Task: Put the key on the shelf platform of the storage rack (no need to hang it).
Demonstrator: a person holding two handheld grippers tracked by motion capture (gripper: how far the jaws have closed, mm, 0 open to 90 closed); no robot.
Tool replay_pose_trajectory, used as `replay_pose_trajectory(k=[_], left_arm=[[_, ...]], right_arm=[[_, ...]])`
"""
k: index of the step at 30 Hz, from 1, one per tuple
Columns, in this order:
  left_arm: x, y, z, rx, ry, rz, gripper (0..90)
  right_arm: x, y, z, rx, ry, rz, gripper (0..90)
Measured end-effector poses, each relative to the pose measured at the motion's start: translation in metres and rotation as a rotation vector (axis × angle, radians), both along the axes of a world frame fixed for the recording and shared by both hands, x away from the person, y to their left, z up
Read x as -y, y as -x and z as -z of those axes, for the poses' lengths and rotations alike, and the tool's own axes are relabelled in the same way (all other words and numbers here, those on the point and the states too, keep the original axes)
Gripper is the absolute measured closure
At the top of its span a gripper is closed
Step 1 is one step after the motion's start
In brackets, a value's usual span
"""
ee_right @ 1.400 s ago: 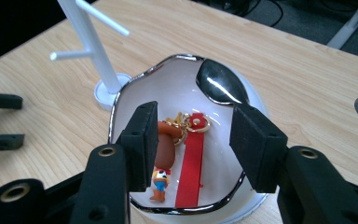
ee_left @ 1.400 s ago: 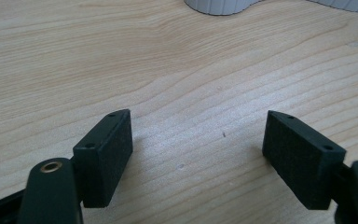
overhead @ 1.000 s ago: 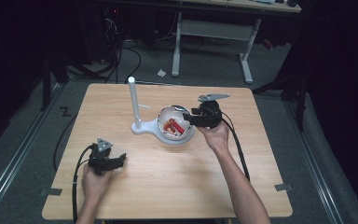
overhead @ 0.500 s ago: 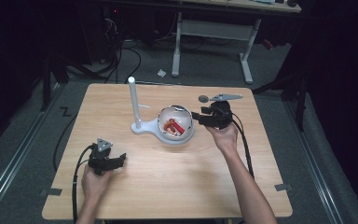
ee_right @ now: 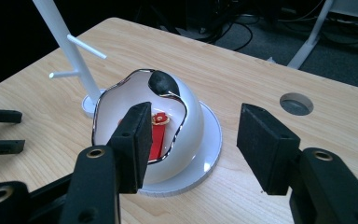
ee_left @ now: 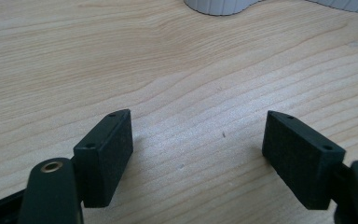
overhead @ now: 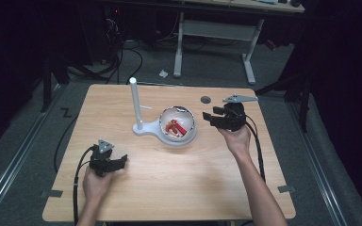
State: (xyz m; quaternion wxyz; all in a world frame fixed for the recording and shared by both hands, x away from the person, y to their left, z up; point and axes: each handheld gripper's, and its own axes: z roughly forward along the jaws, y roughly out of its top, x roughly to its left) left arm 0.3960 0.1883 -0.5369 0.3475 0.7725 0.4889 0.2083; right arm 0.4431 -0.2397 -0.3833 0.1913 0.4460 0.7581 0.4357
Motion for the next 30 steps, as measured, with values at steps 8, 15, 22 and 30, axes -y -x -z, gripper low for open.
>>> replay_pose_trajectory(k=[8,15,22,30], left_arm=[[0.000,0.000,0.000,0.000,0.000,0.000,24.9],[0.000,0.000,0.000,0.000,-0.001,0.000,24.8],[0.000,0.000,0.000,0.000,-0.002,0.000,24.9],[0.000,0.000,0.000,0.000,-0.001,0.000,24.9]], right_arm=[[0.008,0.007,-0.005,0.006,-0.006,0.005,45.5],[0.020,0.014,-0.005,0.021,-0.022,0.016,45.6],[0.034,0.021,-0.005,0.018,-0.029,0.042,45.7],[0.044,0.030,-0.007,0.023,-0.029,0.050,46.3]])
